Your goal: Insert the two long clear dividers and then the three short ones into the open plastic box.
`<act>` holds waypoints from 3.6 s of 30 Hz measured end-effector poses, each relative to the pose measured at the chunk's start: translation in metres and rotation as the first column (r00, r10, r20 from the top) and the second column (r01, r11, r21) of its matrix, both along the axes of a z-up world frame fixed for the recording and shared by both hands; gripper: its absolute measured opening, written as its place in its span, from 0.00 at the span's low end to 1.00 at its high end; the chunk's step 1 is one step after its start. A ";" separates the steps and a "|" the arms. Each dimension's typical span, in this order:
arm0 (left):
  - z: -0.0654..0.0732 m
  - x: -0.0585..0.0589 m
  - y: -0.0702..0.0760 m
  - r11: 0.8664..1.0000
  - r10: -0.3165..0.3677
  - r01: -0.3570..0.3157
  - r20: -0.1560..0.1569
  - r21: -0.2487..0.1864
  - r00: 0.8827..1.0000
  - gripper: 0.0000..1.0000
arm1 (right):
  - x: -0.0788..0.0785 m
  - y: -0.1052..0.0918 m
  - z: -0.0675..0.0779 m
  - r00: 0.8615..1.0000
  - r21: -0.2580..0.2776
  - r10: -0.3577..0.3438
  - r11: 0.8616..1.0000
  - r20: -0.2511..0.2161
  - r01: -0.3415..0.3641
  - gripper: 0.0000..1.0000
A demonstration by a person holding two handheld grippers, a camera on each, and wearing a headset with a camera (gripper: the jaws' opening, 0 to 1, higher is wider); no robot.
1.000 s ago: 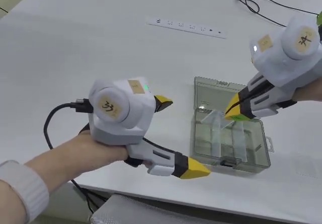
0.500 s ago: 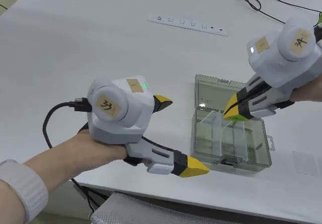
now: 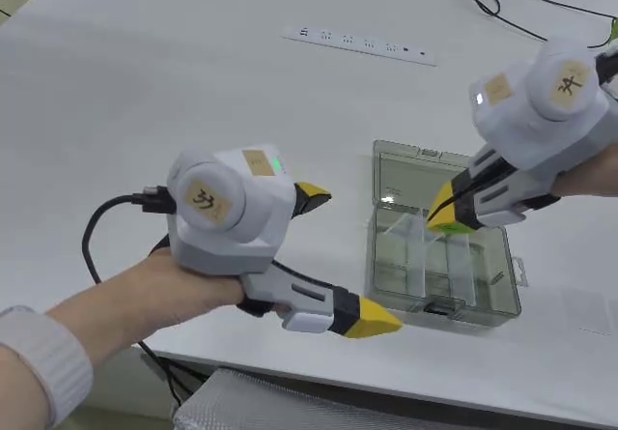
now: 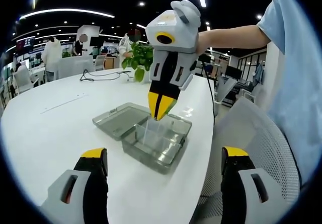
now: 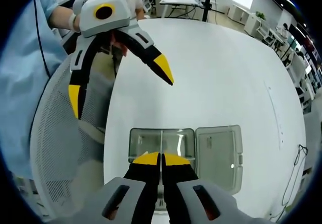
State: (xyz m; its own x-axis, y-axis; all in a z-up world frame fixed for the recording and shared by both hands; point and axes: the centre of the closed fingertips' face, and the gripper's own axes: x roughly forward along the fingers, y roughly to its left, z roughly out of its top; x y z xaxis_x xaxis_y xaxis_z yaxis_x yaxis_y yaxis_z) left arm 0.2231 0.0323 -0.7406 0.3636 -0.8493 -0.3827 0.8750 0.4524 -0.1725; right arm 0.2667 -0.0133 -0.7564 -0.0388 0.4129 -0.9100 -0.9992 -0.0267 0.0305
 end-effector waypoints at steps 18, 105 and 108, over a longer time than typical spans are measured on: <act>-0.004 -0.002 0.004 1.000 0.003 -0.003 -0.015 0.006 1.000 0.94 | -0.001 0.010 -0.015 1.000 0.006 0.012 1.000 0.000 -0.012 0.02; -0.003 -0.003 0.009 1.000 0.013 -0.013 -0.018 0.000 1.000 0.94 | 0.001 0.025 -0.029 0.999 0.170 -0.025 0.985 0.028 0.020 0.57; -0.002 -0.002 0.009 1.000 0.014 -0.014 -0.018 0.000 1.000 0.94 | 0.005 0.025 -0.027 0.997 0.216 -0.060 0.975 0.054 0.047 0.78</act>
